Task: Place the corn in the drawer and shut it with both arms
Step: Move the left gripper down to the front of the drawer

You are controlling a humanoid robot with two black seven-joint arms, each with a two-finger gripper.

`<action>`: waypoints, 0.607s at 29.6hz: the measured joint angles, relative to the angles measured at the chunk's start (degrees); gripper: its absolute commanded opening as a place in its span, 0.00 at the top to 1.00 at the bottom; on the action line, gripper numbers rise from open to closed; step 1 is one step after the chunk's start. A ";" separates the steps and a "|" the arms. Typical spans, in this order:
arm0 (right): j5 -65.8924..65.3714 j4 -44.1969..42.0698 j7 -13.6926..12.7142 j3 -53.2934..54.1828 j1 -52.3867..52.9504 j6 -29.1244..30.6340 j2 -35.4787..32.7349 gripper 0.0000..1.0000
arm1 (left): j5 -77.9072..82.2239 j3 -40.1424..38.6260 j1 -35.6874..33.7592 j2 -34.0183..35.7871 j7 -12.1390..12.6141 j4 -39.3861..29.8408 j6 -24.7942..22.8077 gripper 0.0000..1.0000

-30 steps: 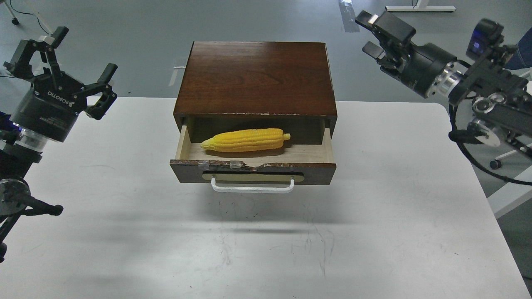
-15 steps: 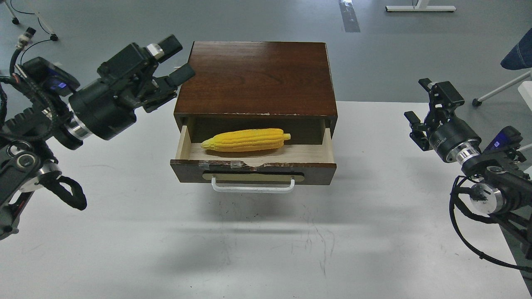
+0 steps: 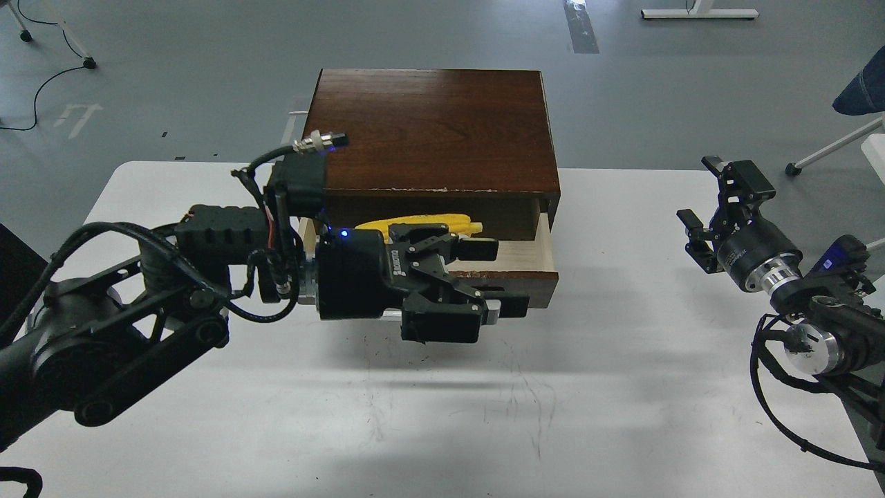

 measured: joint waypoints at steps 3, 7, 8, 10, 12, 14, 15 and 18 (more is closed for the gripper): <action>0.00 -0.01 0.00 -0.02 -0.45 0.02 0.00 0.00 | -0.04 2.20 1.54 -0.14 0.01 0.00 0.00 0.88; -0.03 -0.08 0.00 -0.04 -1.00 0.06 0.00 0.00 | -0.68 2.94 6.67 -0.26 0.03 0.54 0.01 1.00; -0.06 -0.09 0.00 -0.04 -1.11 0.06 0.00 0.00 | -0.83 2.93 8.24 -0.26 0.03 0.87 0.01 1.00; -0.09 -0.09 0.00 -0.04 -1.33 0.07 0.00 0.00 | -1.62 2.68 11.43 -0.14 0.03 1.98 0.01 1.00; -0.09 -0.09 0.00 -0.04 -1.56 0.05 0.00 0.00 | -3.79 2.41 13.40 0.17 0.03 3.22 0.10 1.00; -0.09 -0.09 0.00 -0.04 -1.72 0.05 0.00 0.00 | -7.37 2.20 14.49 0.68 0.03 4.71 0.53 1.00; -0.09 -0.09 0.00 -0.04 -1.77 0.05 0.00 0.00 | -9.06 2.08 14.72 0.86 0.03 5.45 0.82 1.00; -0.09 -0.09 0.00 -0.04 -1.93 0.03 0.00 0.00 | -12.10 1.78 14.90 1.05 0.03 7.13 1.85 1.00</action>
